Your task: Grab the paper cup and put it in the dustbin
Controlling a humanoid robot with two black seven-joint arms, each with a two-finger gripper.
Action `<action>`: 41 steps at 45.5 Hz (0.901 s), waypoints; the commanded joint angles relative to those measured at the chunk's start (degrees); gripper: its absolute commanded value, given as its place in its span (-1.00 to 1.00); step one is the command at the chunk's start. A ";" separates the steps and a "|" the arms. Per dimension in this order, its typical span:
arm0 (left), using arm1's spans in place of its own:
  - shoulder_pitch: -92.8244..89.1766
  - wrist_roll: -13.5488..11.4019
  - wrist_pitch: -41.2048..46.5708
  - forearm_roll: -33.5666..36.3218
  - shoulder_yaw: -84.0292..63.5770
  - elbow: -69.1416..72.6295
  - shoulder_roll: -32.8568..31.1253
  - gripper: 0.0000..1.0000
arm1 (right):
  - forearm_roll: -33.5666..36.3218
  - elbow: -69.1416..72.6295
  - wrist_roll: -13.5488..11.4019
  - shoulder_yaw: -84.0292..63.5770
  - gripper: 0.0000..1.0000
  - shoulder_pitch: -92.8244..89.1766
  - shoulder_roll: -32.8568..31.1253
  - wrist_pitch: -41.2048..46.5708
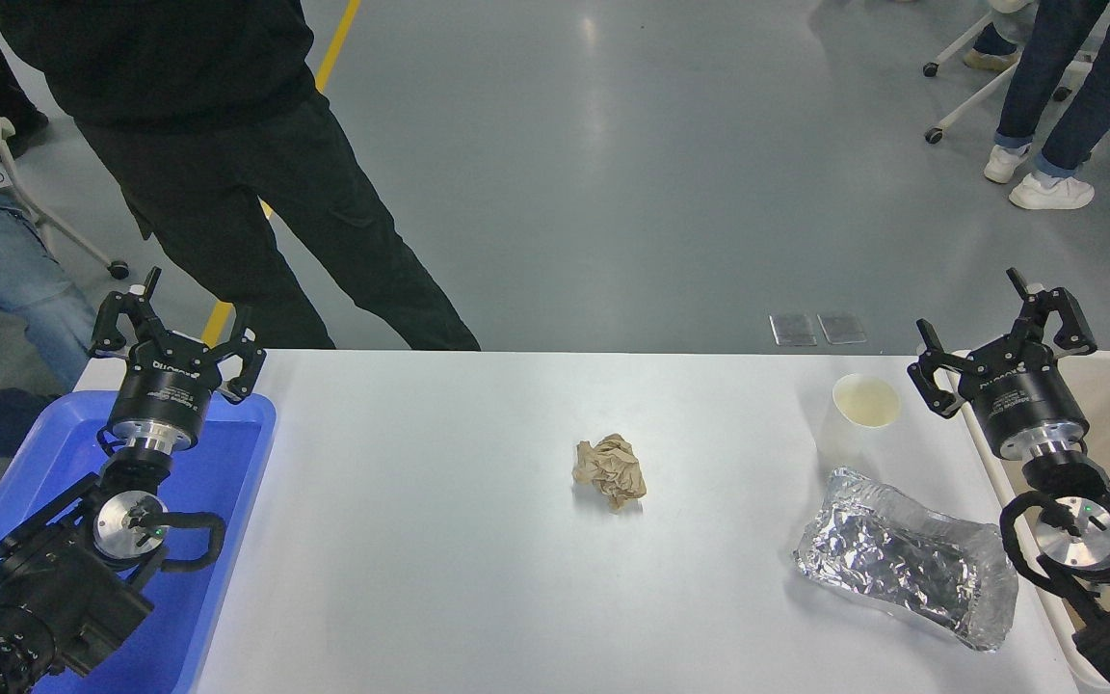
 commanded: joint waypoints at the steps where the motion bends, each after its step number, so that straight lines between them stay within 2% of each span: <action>1: 0.06 -0.03 -0.04 0.00 0.00 0.01 0.00 0.96 | 0.71 -0.14 -0.01 0.14 1.00 0.28 0.08 0.00; 29: -0.03 -0.03 0.05 -0.09 -0.09 0.01 0.00 0.96 | 1.86 1.00 -0.10 -0.83 1.00 1.33 -0.80 -0.35; 35: -0.03 -0.03 0.05 -0.09 -0.09 -0.08 0.00 0.96 | 3.26 1.27 -0.01 -6.79 1.00 1.59 -4.40 -0.79; 41: -0.03 -0.03 0.05 -0.09 -0.09 -0.08 0.00 0.96 | 10.64 2.06 -0.01 -20.75 1.00 5.10 -11.68 -0.35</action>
